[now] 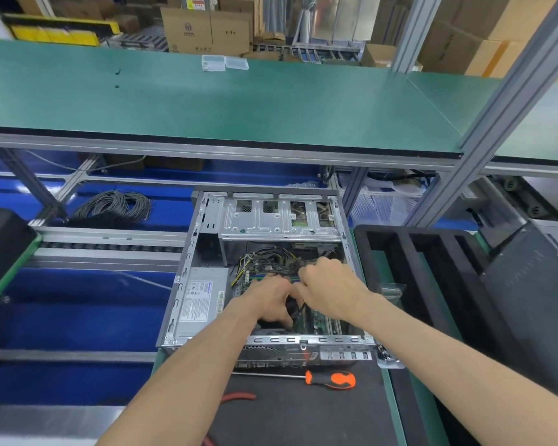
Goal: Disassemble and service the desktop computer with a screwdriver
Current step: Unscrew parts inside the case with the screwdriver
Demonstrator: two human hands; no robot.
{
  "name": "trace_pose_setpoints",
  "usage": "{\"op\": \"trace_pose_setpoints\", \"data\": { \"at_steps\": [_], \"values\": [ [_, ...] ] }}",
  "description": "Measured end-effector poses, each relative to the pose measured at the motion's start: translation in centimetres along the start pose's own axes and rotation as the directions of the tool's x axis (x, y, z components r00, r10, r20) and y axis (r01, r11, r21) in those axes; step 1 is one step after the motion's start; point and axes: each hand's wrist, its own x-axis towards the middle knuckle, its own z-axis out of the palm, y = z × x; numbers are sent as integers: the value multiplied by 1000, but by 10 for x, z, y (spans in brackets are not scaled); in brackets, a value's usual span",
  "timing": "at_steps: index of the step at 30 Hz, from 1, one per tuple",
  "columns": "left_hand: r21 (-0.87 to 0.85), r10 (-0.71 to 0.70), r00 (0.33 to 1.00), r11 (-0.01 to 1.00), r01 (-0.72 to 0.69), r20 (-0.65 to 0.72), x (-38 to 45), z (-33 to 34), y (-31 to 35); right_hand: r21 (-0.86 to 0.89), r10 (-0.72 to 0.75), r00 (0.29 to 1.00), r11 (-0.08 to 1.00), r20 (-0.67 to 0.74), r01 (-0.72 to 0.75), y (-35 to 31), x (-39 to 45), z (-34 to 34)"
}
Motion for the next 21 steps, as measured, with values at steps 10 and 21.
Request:
{"op": "trace_pose_setpoints", "data": {
  "at_steps": [10, 21],
  "values": [
    [24, -44, 999, 999, 44, -1, -2, 0, 3, 87, -220, 964, 974, 148, 209, 3, 2, -25],
    [56, -20, 1000, 998, 19, 5, -4, 1, 5, -87, -342, 917, 927, 204, 365, -12, -5, -16]
  ]
}}
